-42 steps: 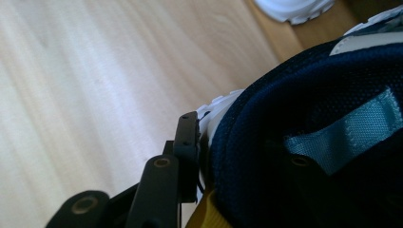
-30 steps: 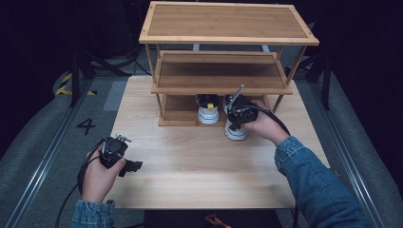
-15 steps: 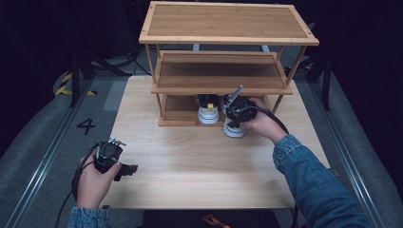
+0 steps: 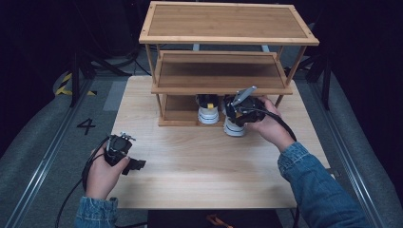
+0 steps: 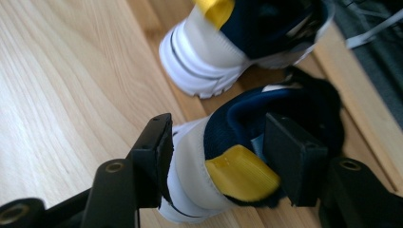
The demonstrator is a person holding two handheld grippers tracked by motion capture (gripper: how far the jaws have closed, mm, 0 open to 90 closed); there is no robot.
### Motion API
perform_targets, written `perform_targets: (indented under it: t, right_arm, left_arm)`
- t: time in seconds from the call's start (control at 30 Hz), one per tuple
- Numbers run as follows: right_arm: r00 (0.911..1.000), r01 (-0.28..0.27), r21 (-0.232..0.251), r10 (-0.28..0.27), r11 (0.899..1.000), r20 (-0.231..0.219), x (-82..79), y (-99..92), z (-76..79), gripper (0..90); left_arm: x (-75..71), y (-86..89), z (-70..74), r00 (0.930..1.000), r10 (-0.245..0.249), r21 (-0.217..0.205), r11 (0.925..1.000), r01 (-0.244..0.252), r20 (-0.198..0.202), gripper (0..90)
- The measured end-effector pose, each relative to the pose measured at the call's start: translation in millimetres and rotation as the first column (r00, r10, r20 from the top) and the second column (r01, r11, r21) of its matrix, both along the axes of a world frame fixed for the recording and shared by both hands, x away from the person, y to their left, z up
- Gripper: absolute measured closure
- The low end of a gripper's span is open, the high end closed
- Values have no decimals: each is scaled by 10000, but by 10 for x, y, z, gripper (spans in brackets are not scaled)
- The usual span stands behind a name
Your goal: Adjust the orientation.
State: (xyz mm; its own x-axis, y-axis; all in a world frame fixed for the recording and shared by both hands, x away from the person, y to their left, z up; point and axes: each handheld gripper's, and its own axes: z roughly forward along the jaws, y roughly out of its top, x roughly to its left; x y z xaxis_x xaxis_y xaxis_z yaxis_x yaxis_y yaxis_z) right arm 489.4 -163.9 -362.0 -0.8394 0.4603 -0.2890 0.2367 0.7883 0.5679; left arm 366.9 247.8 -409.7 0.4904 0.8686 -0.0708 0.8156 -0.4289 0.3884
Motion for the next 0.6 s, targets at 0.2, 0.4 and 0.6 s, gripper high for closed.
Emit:
perform_targets:
  t: [0.2, 0.4, 0.6]
  right_arm:
    - [9965, 766, 320, -776, 9965, 320, -168, -134, 141, 483]
    - [9819, 1884, 970, -1895, 9773, 23, -348, -335, 114, 529]
    - [9441, 3288, 1356, -3218, 9346, -709, -349, -505, -53, 511]
  left_arm:
    - [143, -160, 22, 9989, -471, -50, 9989, 471, 42, 191]
    - [277, -322, 16, 9950, -992, 35, 9951, 993, -68, 187]
    - [336, -411, 20, 9936, -1125, 59, 9936, 1126, -141, 185]
